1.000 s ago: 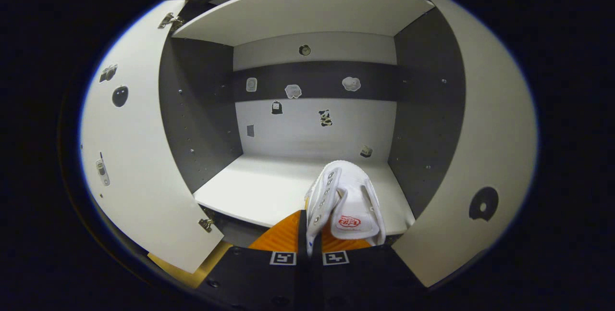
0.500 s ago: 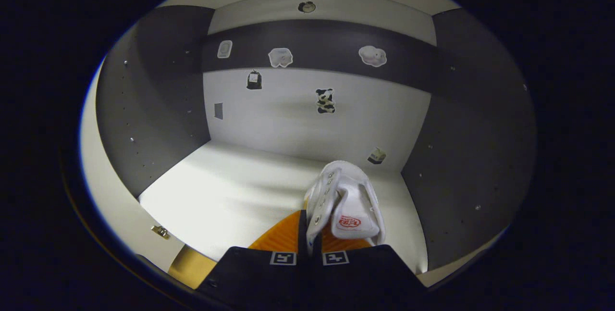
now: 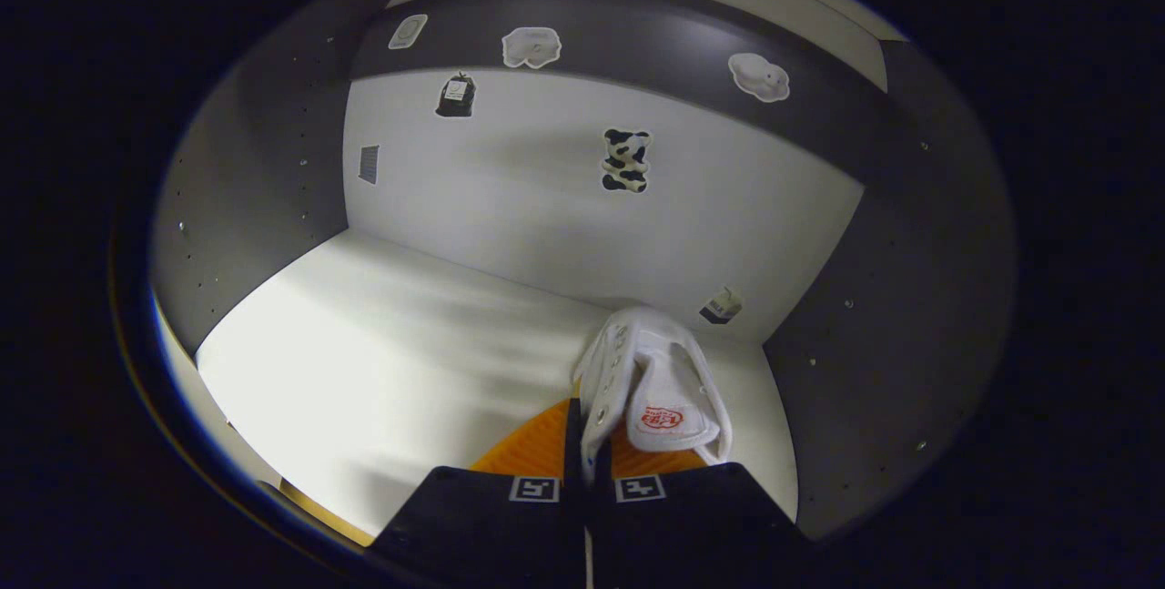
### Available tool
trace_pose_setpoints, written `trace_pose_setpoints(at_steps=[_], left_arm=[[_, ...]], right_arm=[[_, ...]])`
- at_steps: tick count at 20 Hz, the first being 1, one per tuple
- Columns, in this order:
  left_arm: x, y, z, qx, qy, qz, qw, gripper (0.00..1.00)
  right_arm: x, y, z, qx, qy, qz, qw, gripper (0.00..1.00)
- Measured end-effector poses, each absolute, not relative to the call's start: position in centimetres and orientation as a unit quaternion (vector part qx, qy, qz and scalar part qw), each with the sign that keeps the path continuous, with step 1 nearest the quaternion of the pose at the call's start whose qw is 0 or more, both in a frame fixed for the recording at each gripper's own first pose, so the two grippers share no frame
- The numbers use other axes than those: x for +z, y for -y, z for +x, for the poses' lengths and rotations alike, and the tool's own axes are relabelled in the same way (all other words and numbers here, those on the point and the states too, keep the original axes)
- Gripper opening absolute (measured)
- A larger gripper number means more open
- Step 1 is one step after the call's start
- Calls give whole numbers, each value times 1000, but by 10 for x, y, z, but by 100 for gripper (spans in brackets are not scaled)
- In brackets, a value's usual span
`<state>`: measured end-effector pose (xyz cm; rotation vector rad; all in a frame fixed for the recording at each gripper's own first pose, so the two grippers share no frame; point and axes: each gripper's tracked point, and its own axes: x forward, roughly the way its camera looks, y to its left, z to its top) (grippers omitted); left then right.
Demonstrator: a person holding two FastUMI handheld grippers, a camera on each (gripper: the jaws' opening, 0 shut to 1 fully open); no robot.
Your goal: Grab one shoe with the right hand and put it into the shoe cabinet, grab the other shoe with the left hand and put it into the shoe cabinet; then close the right door with the right hand and the left door with the left hand.
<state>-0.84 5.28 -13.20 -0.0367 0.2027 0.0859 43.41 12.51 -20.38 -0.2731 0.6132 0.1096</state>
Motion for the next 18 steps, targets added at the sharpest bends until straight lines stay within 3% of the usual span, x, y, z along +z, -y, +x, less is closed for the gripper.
trace_pose_setpoints(at_steps=[3, 6, 9, 10, 12, 18], left_arm=[[-133, -54, -7, 45, -102, -22, 994, 95], [-132, -55, -8, 47, -100, -22, 994, 95], [-130, -53, -10, 46, -91, -22, 995, 95], [-129, -53, -11, 47, -88, -19, 995, 95], [-130, -54, -14, 49, -87, -14, 995, 95], [-146, -53, -22, 43, -95, 5, 995, 95]], right_arm=[[-201, -125, 430, 48, -302, -137, 942, 18], [-192, -129, 419, 56, -297, -118, 946, 37], [-175, -135, 406, 67, -282, -79, 954, 68], [-166, -137, 399, 70, -271, -69, 958, 86], [-148, -138, 387, 73, -247, -55, 965, 96], [-82, -144, 316, 97, -154, -2, 983, 98]])
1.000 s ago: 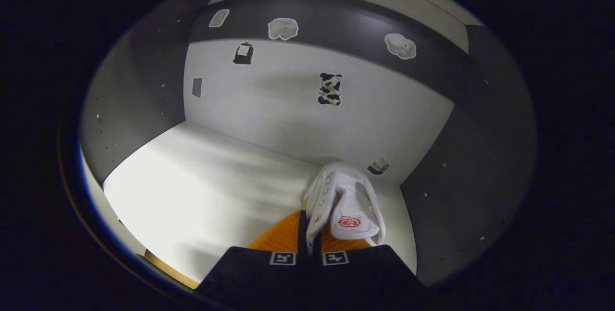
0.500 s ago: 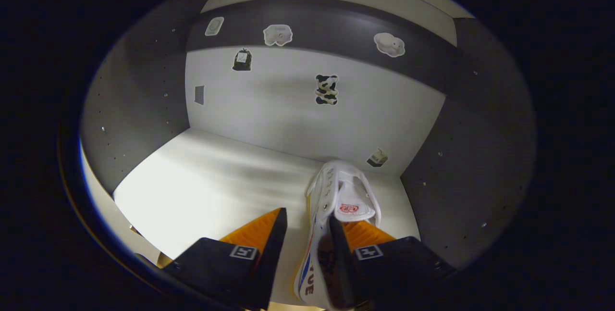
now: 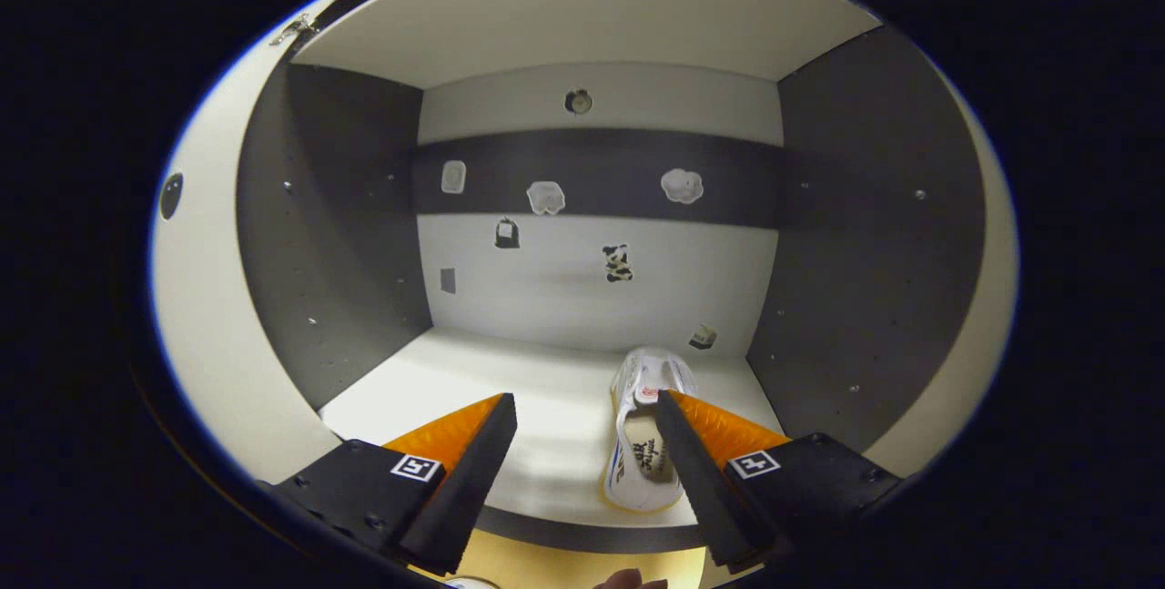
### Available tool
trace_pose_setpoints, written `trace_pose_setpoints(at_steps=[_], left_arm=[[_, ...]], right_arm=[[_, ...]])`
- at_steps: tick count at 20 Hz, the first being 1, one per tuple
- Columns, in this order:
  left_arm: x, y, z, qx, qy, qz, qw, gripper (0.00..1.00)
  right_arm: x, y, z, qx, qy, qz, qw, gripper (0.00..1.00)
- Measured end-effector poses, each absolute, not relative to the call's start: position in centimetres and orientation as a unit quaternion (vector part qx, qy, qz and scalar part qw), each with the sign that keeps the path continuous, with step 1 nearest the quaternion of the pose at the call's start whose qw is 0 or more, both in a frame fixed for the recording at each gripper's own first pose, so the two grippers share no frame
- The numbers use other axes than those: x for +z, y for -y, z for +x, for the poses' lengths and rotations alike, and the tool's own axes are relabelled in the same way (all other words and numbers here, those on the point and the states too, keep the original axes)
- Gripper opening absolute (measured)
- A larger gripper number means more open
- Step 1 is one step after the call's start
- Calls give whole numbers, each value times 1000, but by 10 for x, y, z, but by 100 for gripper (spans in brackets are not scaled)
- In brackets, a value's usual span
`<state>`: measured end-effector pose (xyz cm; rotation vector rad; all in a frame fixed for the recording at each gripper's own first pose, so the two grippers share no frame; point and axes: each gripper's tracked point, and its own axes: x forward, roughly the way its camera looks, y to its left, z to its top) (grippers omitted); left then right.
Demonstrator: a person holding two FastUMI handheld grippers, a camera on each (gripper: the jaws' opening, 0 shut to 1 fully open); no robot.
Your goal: Grab one shoe with the right hand and put it into the shoe cabinet, grab the other shoe with the left hand and put it into the shoe cabinet; then close the right door with the right hand and the left door with the left hand.
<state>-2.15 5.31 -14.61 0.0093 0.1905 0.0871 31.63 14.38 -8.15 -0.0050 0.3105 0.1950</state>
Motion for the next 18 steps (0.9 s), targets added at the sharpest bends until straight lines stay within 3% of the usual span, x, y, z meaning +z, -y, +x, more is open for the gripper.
trace_pose_setpoints(at_steps=[10, 18], left_arm=[[-247, -16, -61, -29, -147, 21, 989, 95], [-375, -4, -75, -47, -251, 24, 966, 95]], right_arm=[[-56, -127, 133, 130, -78, 33, 988, 98], [-46, -98, 49, 134, -57, 15, 989, 98]])
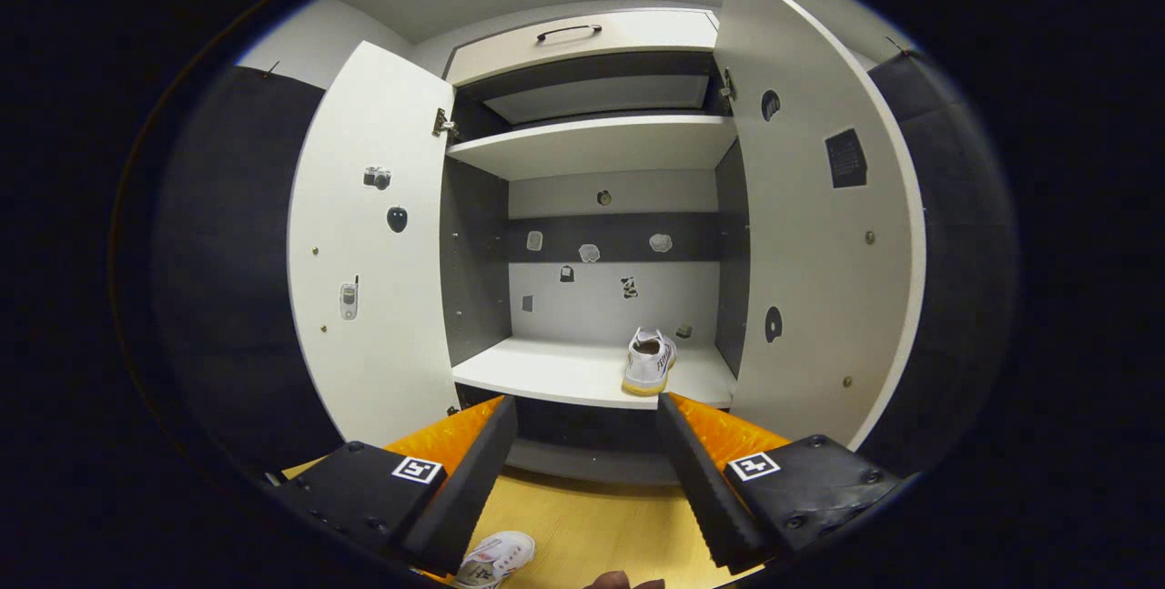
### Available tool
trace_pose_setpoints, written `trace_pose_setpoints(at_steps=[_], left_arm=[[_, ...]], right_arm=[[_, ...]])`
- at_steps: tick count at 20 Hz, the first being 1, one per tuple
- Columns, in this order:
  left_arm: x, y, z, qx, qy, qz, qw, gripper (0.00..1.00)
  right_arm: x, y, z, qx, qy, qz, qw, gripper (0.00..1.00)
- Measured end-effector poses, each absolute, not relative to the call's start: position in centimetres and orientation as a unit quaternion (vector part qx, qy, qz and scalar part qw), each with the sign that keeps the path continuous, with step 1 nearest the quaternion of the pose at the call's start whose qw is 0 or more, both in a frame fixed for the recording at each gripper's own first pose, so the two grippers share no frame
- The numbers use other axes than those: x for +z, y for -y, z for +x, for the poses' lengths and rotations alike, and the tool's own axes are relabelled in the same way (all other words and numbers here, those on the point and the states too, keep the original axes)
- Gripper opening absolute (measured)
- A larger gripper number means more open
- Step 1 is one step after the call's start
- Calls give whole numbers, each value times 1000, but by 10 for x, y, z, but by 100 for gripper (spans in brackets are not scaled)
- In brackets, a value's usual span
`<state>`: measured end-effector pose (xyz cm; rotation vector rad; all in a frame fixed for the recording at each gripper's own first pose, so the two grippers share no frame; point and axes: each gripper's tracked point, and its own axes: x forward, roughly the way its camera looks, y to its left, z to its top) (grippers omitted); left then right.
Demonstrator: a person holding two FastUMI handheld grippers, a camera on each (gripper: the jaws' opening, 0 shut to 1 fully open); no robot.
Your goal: Grab one shoe with the right hand and put it into the shoe cabinet, grab the other shoe with the left hand and put it into the shoe cabinet; then close the right door with the right hand and the left door with the left hand.
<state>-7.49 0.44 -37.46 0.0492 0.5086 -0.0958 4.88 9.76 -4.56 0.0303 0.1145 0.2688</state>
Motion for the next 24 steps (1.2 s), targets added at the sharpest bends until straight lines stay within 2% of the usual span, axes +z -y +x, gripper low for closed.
trace_pose_setpoints(at_steps=[5, 8, 11, 13, 14, 16, 23, 24], left_arm=[[-434, 1, -55, -52, -305, 19, 951, 94], [-454, 1, -38, -47, -319, 28, 946, 82], [-468, 1, -20, -47, -322, 39, 945, 77], [-475, 1, -11, -49, -327, 44, 943, 68], [-477, 3, -6, -52, -328, 43, 942, 56], [-476, 9, 1, -55, -322, 48, 944, 40], [-482, -1, 20, -42, -316, 92, 943, 31], [-483, -2, 20, -44, -320, 105, 940, 21]], right_arm=[[-49, -74, 21, 128, -58, -12, 990, 98], [-51, -61, 16, 123, -64, -22, 990, 98], [-45, -50, 13, 116, -62, -26, 991, 98], [-45, -44, 11, 110, -61, -29, 992, 98], [-49, -43, 11, 108, -65, -31, 992, 98], [-54, -41, 10, 106, -75, -31, 991, 98], [-58, -42, -1, 106, -81, -45, 990, 98], [-59, -42, -2, 105, -82, -44, 990, 98]])
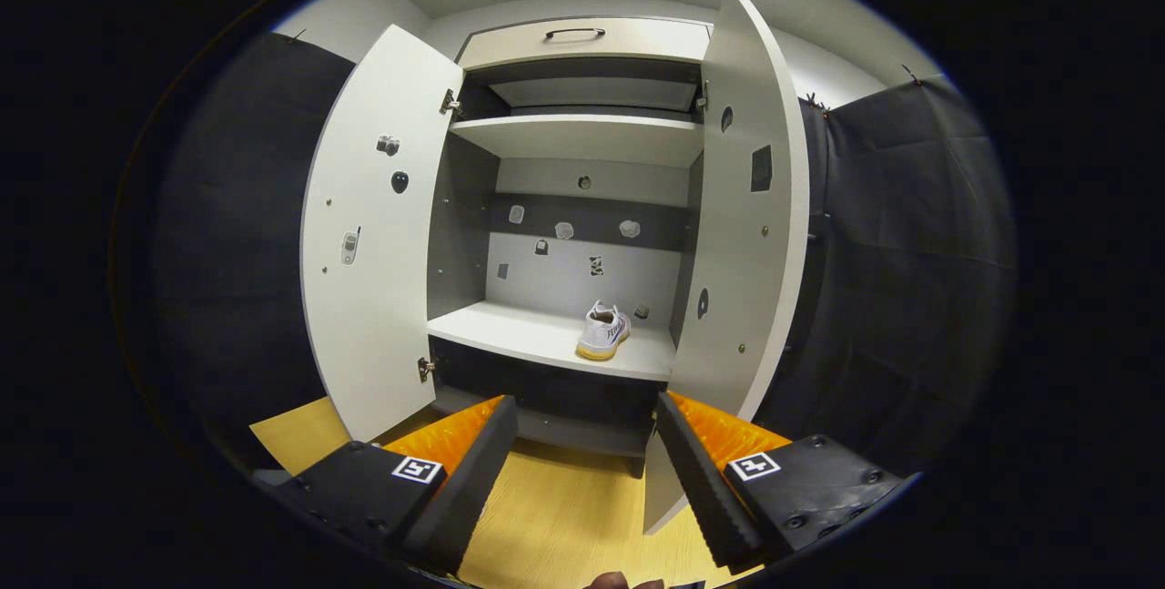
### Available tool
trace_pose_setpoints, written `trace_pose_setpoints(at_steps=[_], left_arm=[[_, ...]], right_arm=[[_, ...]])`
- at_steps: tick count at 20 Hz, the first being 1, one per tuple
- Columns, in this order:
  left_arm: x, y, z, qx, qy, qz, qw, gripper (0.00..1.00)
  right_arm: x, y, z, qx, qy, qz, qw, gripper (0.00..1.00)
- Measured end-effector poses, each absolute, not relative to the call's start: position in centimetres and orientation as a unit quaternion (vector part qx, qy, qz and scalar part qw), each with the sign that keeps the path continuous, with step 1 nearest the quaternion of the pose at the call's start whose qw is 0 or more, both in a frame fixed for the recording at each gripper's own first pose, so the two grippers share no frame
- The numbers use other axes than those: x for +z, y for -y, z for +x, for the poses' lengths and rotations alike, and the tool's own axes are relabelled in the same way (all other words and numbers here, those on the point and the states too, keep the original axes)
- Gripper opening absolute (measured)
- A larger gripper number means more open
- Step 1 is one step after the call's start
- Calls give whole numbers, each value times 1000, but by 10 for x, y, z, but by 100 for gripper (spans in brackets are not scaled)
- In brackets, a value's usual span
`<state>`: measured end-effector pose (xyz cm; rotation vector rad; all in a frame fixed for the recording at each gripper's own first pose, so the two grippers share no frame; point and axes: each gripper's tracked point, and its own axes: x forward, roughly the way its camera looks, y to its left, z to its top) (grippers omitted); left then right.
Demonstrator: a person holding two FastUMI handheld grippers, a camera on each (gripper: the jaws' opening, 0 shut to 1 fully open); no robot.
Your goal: Grab one shoe with the right hand and put it into the shoe cabinet, grab the other shoe with the left hand and put it into the shoe cabinet; then close the right door with the right hand and the left door with the left hand.
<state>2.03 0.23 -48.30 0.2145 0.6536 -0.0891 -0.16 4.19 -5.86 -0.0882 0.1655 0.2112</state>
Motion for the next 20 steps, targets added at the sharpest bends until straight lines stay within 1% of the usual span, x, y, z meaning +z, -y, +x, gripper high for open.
trace_pose_setpoints(at_steps=[2, 5, 9, 11, 13, 15, 20], left_arm=[[-483, -3, 20, -55, -330, 122, 935, 11], [-478, -1, 15, -65, -353, 92, 929, 8], [-450, -8, 0, -40, -354, 87, 930, 9], [-427, -8, -8, -18, -357, 65, 932, 7], [-403, -11, -11, 6, -355, 57, 933, 8], [-371, -11, -11, 25, -344, 49, 937, 8], [-293, 2, 10, 43, -314, 12, 948, 8]], right_arm=[[-60, -41, -4, 105, -84, -42, 990, 98], [-59, -40, -8, 104, -85, -34, 990, 98], [-60, -39, -5, 101, -88, -18, 991, 98], [-62, -38, -3, 97, -93, -4, 991, 98], [-65, -35, -1, 91, -96, 9, 991, 98], [-68, -31, 1, 85, -96, 14, 992, 98], [-73, -14, 7, 73, -100, 23, 992, 98]])
